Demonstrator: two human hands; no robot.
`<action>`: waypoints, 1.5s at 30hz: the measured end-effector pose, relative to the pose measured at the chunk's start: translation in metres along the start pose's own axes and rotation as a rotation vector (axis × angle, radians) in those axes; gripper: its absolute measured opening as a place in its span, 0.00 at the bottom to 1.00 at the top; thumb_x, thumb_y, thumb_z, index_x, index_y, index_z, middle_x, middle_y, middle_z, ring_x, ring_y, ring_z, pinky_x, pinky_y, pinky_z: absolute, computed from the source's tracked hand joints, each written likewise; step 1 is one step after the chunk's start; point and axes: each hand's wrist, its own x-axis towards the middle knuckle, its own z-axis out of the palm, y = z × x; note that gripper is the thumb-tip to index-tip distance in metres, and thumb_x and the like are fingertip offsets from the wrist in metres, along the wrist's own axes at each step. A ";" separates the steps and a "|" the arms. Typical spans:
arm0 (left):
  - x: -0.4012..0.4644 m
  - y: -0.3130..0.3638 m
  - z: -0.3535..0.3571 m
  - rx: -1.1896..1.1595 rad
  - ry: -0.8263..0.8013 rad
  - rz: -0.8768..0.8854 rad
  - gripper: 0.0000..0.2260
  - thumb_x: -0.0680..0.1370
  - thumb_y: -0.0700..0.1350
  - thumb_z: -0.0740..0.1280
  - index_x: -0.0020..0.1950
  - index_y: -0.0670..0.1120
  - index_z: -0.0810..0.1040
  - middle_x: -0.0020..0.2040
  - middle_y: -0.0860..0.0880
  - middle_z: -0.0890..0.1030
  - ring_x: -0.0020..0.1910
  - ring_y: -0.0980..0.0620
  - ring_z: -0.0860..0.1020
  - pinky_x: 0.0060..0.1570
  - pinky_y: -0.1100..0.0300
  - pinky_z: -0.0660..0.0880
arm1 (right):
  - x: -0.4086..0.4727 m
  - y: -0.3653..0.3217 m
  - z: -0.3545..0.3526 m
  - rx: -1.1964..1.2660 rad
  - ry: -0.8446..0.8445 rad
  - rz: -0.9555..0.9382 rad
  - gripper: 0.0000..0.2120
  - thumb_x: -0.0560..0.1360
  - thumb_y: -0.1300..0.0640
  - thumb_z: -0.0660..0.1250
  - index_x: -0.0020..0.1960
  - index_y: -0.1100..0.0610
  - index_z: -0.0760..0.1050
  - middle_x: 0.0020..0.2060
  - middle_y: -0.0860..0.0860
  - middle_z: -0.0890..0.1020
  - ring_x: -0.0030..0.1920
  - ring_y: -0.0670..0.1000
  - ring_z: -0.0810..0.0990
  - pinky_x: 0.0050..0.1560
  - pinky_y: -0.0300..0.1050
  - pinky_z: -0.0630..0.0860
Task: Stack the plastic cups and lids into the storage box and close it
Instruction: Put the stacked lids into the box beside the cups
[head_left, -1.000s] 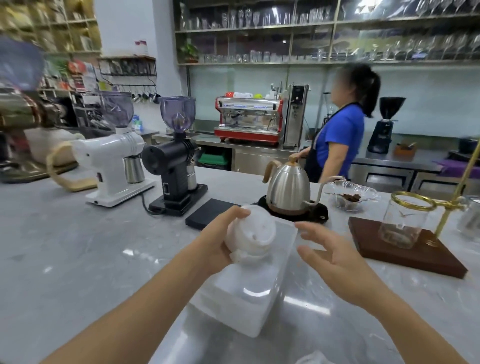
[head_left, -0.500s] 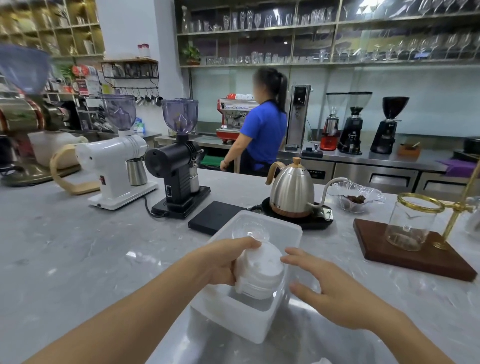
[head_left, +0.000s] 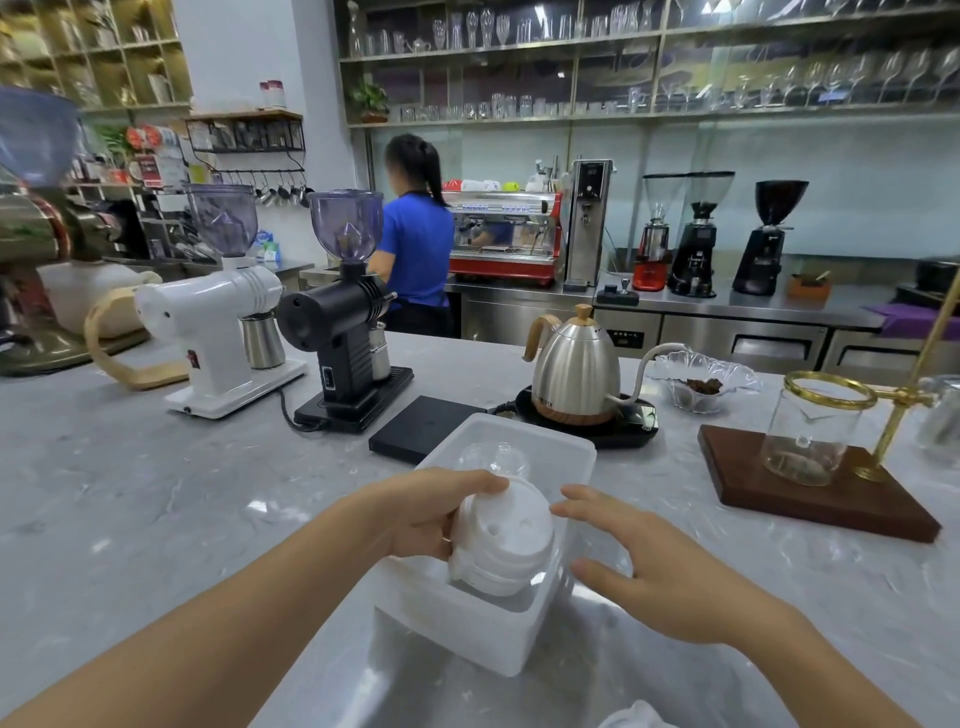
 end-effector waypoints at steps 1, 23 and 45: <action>-0.001 0.000 -0.002 0.044 -0.012 -0.012 0.14 0.80 0.50 0.70 0.60 0.43 0.80 0.55 0.43 0.86 0.51 0.46 0.85 0.48 0.49 0.84 | 0.000 0.000 0.000 -0.005 -0.001 0.003 0.23 0.80 0.44 0.64 0.73 0.35 0.63 0.76 0.30 0.56 0.76 0.33 0.53 0.73 0.33 0.53; 0.009 -0.008 0.011 0.492 0.164 -0.068 0.18 0.78 0.46 0.67 0.65 0.38 0.76 0.48 0.40 0.85 0.43 0.41 0.88 0.50 0.50 0.85 | 0.000 0.001 0.000 -0.026 0.023 -0.003 0.24 0.78 0.45 0.67 0.72 0.36 0.64 0.76 0.30 0.57 0.76 0.34 0.56 0.71 0.33 0.54; 0.036 -0.007 0.017 0.411 0.198 0.037 0.12 0.79 0.44 0.67 0.57 0.37 0.77 0.39 0.41 0.84 0.28 0.44 0.85 0.36 0.52 0.86 | 0.004 0.001 0.006 0.018 0.068 0.002 0.19 0.81 0.52 0.63 0.70 0.38 0.68 0.76 0.33 0.60 0.75 0.38 0.62 0.75 0.44 0.64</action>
